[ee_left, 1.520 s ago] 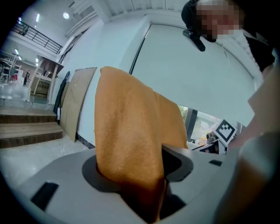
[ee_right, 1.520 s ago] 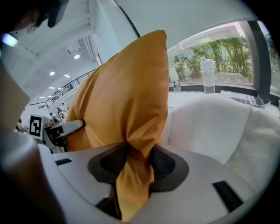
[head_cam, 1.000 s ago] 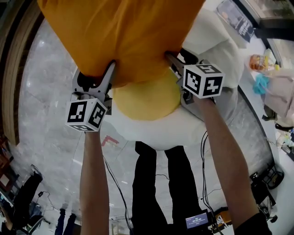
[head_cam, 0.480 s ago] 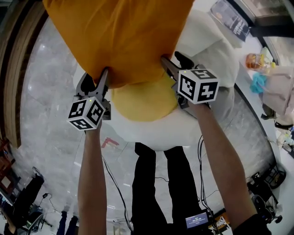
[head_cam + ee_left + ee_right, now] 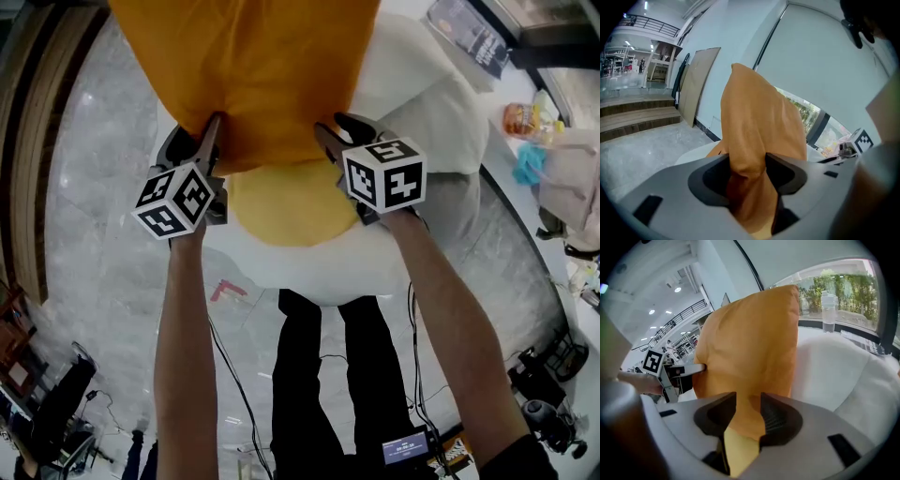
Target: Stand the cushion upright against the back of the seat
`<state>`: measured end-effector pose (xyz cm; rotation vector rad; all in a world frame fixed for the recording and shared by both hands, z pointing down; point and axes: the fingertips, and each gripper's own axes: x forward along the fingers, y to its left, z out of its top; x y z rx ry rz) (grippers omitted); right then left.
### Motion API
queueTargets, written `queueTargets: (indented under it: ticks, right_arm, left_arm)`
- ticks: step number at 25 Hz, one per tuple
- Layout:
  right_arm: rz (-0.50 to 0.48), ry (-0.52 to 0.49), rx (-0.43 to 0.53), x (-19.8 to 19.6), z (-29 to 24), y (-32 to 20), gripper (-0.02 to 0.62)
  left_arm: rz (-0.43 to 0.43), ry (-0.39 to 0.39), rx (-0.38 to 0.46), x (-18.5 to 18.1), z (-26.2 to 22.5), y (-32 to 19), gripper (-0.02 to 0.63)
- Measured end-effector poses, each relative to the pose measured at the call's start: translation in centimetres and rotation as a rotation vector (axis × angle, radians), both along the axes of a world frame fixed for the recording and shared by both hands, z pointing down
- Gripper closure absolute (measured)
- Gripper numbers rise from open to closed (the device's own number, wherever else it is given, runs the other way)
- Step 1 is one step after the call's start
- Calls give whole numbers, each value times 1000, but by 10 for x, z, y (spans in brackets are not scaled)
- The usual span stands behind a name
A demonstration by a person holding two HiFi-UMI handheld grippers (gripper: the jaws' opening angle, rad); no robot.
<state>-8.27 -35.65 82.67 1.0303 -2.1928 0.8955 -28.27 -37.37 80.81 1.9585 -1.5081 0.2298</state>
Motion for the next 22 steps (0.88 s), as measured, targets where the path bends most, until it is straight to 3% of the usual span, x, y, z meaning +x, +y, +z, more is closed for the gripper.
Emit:
queueTargets:
  ticks: [12, 22]
  right_arm:
    - [-22, 12, -1, 1, -13, 19, 425]
    - [0, 0, -45, 8, -45, 69, 456]
  left_arm:
    - [8, -122, 42, -5, -24, 32, 318]
    - [-28, -118, -38, -2, -49, 83, 318]
